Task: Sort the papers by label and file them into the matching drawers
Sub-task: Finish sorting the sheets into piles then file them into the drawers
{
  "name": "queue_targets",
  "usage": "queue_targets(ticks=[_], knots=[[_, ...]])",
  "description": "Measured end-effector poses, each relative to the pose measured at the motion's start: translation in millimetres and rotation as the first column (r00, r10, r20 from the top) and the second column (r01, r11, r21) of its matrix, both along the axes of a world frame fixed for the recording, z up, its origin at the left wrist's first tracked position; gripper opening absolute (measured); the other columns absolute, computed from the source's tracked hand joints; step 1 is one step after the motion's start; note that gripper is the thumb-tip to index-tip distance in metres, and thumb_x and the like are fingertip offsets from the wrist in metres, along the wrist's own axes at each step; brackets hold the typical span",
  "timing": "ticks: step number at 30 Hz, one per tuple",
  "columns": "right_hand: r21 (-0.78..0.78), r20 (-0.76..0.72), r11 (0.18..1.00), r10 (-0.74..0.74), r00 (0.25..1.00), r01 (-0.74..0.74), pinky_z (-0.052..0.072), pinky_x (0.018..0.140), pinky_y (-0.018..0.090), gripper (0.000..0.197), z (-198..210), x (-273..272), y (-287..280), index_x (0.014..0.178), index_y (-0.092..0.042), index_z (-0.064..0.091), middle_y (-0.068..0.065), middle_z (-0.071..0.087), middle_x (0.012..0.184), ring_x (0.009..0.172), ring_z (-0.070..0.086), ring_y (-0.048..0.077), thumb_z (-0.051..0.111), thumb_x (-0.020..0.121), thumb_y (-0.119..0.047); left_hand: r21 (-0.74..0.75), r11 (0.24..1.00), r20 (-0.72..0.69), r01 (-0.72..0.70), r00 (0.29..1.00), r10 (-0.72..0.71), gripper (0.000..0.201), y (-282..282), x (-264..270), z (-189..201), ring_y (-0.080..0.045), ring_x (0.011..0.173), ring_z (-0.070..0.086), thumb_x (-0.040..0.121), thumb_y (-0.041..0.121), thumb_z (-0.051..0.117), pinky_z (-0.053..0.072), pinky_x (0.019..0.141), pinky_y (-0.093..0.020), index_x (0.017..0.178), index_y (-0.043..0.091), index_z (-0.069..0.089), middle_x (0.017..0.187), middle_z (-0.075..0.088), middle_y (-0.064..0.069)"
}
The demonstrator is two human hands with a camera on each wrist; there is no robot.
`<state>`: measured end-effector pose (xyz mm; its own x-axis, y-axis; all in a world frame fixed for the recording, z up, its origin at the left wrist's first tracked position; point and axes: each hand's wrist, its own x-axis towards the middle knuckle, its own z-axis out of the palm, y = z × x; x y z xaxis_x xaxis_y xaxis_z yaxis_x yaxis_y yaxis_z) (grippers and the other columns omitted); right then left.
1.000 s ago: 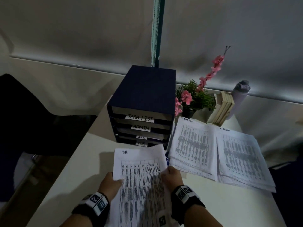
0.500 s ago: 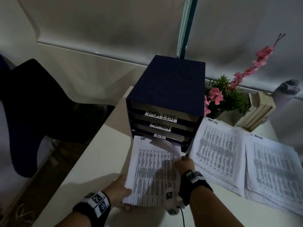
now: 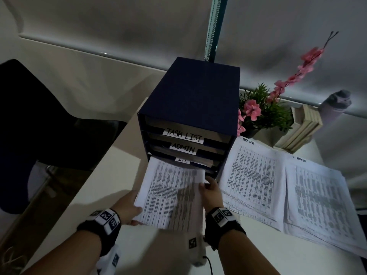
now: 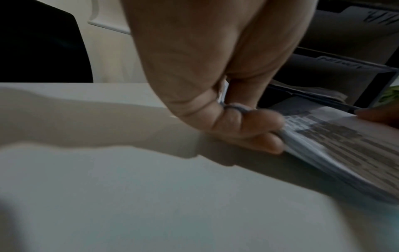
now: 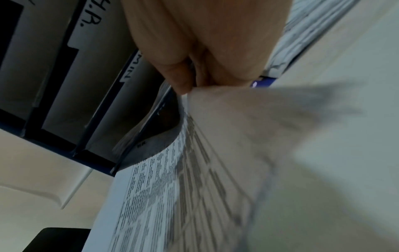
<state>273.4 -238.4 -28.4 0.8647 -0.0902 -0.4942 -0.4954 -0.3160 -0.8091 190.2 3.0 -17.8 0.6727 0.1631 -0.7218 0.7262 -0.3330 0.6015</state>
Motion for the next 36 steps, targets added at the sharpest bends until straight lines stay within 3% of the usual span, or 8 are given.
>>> queue_targets(ticks=[3,6,10,15,20,25,31,36], knots=[[-0.113,-0.04,0.989,0.094,0.995,-0.098,0.054,0.087,0.041,0.045,9,0,-3,0.137,-0.016,0.042,0.013,0.063,0.122,0.099,0.064,0.03,0.05,0.092,-0.018,0.019,1.0,0.095,-0.015,0.995,0.013,0.038,-7,18,-7,-0.028,0.079,0.07,0.092,0.004,0.051,0.054,0.049,-0.026,0.127,0.017,0.043,0.114,0.059,-0.011],[-0.287,-0.097,0.931,0.208,0.973,-0.227,0.049,0.065,0.031,0.046,9,-12,-7,0.137,-0.011,0.034,0.018,0.063,0.117,0.081,0.059,0.026,0.044,0.093,-0.012,0.039,0.999,0.147,-0.019,0.989,0.013,0.046,-15,41,-9,-0.029,0.091,0.062,0.093,0.003,0.05,0.054,0.047,-0.024,0.135,0.019,0.041,0.125,0.053,-0.01],[-0.3,0.027,0.951,0.087,0.996,-0.074,0.034,0.045,0.024,0.038,5,-12,-10,0.128,-0.015,0.031,0.005,0.06,0.074,0.056,0.055,0.019,0.045,0.093,-0.012,0.194,0.973,0.169,0.122,0.973,-0.156,0.051,-16,74,-8,-0.029,0.095,0.062,0.094,0.01,0.05,0.057,0.057,-0.028,0.141,0.022,0.034,0.134,0.051,-0.008],[-0.322,0.129,0.946,0.007,0.992,0.035,0.051,0.063,0.032,0.022,4,9,8,0.096,-0.009,0.061,0.007,0.064,0.081,0.069,0.06,0.027,0.04,0.093,-0.01,0.338,0.935,0.201,0.104,0.963,-0.179,0.044,-7,109,-14,-0.031,0.117,0.056,0.092,0.017,0.055,0.05,0.095,-0.04,0.134,0.01,0.046,0.137,0.052,-0.012],[0.01,0.094,0.986,-0.167,0.981,0.167,0.054,0.062,0.032,0.05,-17,26,17,0.108,-0.012,0.069,0.016,0.065,0.101,0.072,0.064,0.028,0.04,0.076,0.014,0.214,0.962,0.287,-0.169,0.952,0.104,0.033,-12,126,-22,-0.033,0.101,0.062,0.095,0.008,0.048,0.053,0.071,-0.029,0.127,0.003,0.052,0.13,0.056,-0.023],[0.019,0.106,0.981,-0.194,0.975,0.193,0.054,0.089,0.041,0.039,-29,35,17,0.068,-0.037,0.067,0.01,0.068,0.103,0.093,0.064,0.029,0.059,0.074,0.001,0.075,0.935,0.318,-0.348,0.897,0.308,0.035,-18,134,-29,-0.024,0.072,0.062,0.09,-0.003,0.052,0.052,0.071,-0.027,0.125,-0.007,0.052,0.112,0.064,-0.026],[-0.017,0.124,0.988,-0.153,0.98,0.157,0.047,0.102,0.039,0.041,-28,37,16,0.12,-0.013,0.064,0.012,0.061,0.123,0.113,0.059,0.03,0.043,0.088,0.003,0.201,0.933,0.324,-0.298,0.919,0.224,0.031,-24,135,-29,-0.034,0.11,0.061,0.086,0.009,0.063,0.044,0.085,-0.029,0.116,0.001,0.063,0.117,0.066,-0.019],[-0.071,0.157,0.997,-0.019,0.987,0.031,0.053,0.088,0.033,0.04,-18,24,8,0.126,-0.016,0.06,0.007,0.063,0.125,0.107,0.064,0.028,0.042,0.092,-0.005,0.193,0.926,0.354,-0.324,0.903,0.243,0.045,-38,123,-30,-0.034,0.123,0.051,0.091,0.004,0.052,0.041,0.098,-0.036,0.135,0.004,0.046,0.135,0.053,-0.018]])
